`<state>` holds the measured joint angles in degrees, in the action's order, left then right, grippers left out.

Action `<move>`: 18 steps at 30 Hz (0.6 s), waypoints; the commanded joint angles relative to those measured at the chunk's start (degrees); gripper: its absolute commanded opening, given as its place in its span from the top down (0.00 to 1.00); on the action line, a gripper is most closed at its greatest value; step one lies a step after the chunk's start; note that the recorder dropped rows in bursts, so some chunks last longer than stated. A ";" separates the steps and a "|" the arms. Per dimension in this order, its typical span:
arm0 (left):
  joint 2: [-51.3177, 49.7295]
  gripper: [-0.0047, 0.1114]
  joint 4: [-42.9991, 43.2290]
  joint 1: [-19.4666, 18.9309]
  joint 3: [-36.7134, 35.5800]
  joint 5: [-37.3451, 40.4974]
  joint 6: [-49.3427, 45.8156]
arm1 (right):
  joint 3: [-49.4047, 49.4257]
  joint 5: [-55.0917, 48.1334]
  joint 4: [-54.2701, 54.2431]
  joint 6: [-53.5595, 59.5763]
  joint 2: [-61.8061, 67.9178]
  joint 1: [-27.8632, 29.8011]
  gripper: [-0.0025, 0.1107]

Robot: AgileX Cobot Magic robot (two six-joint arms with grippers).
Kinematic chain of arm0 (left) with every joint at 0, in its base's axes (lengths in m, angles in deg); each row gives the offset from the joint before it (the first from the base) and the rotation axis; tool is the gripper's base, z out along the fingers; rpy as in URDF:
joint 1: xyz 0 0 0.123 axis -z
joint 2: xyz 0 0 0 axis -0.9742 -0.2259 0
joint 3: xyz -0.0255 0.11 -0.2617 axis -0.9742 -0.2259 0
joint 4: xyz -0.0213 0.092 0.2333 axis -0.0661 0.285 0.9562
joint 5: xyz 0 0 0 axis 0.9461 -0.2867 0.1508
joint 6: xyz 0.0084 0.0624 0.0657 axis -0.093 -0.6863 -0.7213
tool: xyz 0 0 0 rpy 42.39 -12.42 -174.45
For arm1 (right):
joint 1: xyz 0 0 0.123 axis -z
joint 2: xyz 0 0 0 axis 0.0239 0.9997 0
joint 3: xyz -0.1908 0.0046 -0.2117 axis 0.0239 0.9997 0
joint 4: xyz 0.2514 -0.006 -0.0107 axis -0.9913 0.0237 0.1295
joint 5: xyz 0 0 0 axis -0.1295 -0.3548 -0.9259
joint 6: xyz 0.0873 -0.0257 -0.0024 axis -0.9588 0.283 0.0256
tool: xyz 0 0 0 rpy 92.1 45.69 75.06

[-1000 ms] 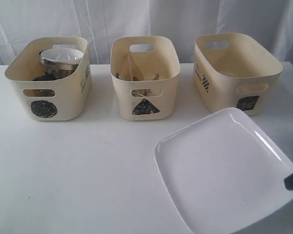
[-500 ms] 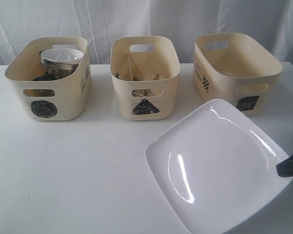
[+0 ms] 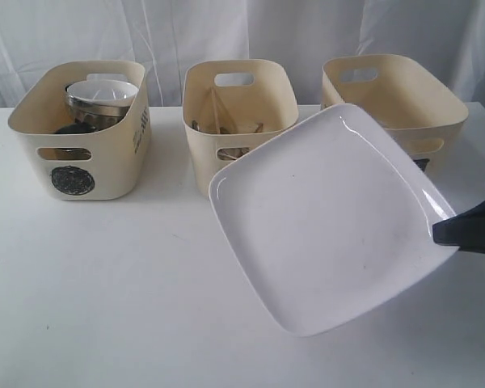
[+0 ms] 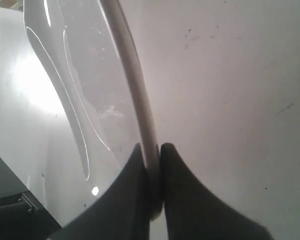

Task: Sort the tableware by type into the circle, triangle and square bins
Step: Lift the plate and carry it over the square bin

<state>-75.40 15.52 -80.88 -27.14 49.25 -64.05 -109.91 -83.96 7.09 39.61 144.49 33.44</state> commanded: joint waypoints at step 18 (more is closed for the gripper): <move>0.29 0.96 -0.58 -0.03 -0.43 2.29 0.29 | -17.66 23.01 -32.94 1.68 -3.40 -0.17 0.98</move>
<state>-75.40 15.52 -80.88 -27.14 49.25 -64.05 -126.02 -66.41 -20.53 40.21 141.57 33.32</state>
